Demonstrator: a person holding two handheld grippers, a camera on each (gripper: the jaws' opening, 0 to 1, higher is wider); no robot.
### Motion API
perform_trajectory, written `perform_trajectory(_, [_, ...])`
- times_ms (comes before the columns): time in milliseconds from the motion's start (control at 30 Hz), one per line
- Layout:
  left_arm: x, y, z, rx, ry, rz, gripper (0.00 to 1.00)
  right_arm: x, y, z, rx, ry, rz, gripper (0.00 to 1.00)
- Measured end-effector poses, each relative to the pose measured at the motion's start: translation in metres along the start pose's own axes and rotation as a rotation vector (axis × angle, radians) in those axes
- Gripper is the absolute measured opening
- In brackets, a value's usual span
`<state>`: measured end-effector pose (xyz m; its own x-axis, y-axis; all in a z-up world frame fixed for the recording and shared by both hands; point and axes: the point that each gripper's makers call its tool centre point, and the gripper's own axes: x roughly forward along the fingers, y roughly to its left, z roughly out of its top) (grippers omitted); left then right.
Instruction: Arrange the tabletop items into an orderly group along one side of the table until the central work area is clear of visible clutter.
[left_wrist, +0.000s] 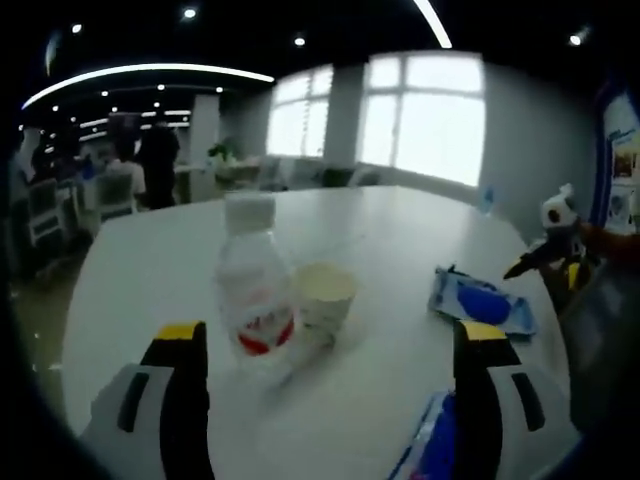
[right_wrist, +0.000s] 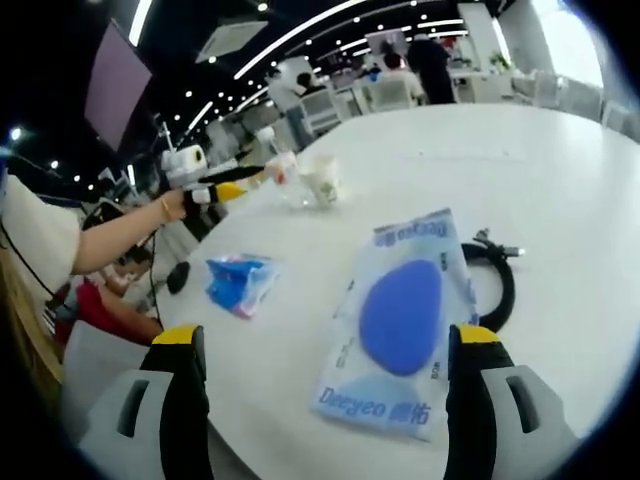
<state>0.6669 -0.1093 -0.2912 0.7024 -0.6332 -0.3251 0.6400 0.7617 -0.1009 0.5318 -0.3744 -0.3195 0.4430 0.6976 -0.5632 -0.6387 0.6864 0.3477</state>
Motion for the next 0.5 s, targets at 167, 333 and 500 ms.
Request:
perform_trajectory(167, [-0.007,-0.021,0.003,-0.007,-0.002,-0.01,0.99,-0.002,0.0,-0.002,-0.007,0.011,-0.008,1.0])
perform_trajectory(333, [-0.009,-0.045,0.002,0.007,0.01,-0.048,0.99,-0.003,-0.003,-0.004,-0.006,0.021,-0.024,1.0])
perform_trajectory(500, [-0.007,-0.063,-0.001,0.025,0.019,-0.076,0.99,-0.003,-0.004,-0.009,-0.002,0.045,-0.041,1.0])
